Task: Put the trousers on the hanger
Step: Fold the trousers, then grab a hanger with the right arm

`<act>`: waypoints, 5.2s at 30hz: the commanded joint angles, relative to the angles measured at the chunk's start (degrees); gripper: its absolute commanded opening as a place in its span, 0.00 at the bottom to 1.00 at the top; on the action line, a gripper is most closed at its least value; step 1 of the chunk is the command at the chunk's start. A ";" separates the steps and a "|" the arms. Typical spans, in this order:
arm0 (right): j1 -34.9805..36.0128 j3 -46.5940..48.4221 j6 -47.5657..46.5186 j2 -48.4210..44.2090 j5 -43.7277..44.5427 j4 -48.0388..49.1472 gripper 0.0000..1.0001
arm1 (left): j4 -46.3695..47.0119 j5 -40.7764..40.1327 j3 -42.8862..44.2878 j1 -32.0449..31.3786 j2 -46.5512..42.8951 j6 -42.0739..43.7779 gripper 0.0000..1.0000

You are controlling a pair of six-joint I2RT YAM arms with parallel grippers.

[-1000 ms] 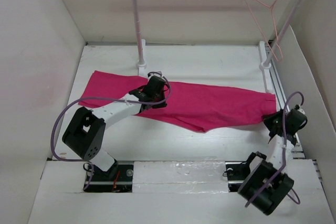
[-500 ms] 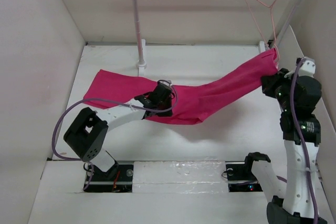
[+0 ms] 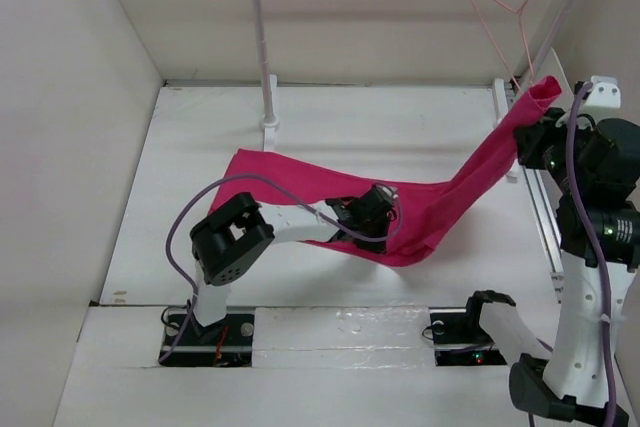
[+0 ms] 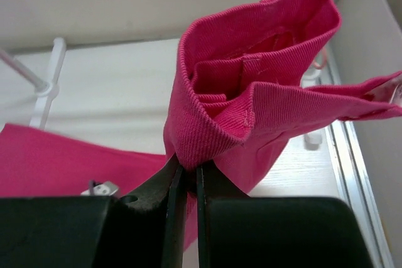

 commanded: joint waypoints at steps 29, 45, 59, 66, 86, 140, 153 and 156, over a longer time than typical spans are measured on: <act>66.58 46.59 9.68 82.82 -6.11 27.14 0.67 | -17.96 -10.77 20.23 56.84 -46.33 5.98 0.25; 53.41 -27.21 5.91 37.15 -5.71 38.48 0.00 | 2.07 6.20 -9.58 54.12 -26.17 2.29 0.39; 46.11 -55.53 8.46 27.92 -7.64 44.29 0.00 | -4.78 1.71 -33.82 74.85 -32.66 -5.00 0.35; 41.46 -42.71 -0.85 21.94 -10.44 31.19 0.11 | -8.91 5.59 -29.27 70.74 -47.83 -5.00 0.35; 27.56 -25.21 8.63 60.62 -31.37 65.99 0.04 | -4.08 -0.47 -19.23 30.03 -23.30 -0.87 0.31; -15.07 23.59 -21.43 50.95 -38.06 19.57 0.08 | -10.50 -3.21 10.47 11.31 -16.54 11.09 0.31; -10.50 9.00 -9.65 33.11 -25.67 38.83 0.00 | -15.77 -2.59 24.26 11.31 -14.96 9.95 0.42; -10.50 6.01 -9.47 30.55 -25.92 37.96 0.00 | -16.74 -1.81 29.00 11.31 -14.43 9.51 0.44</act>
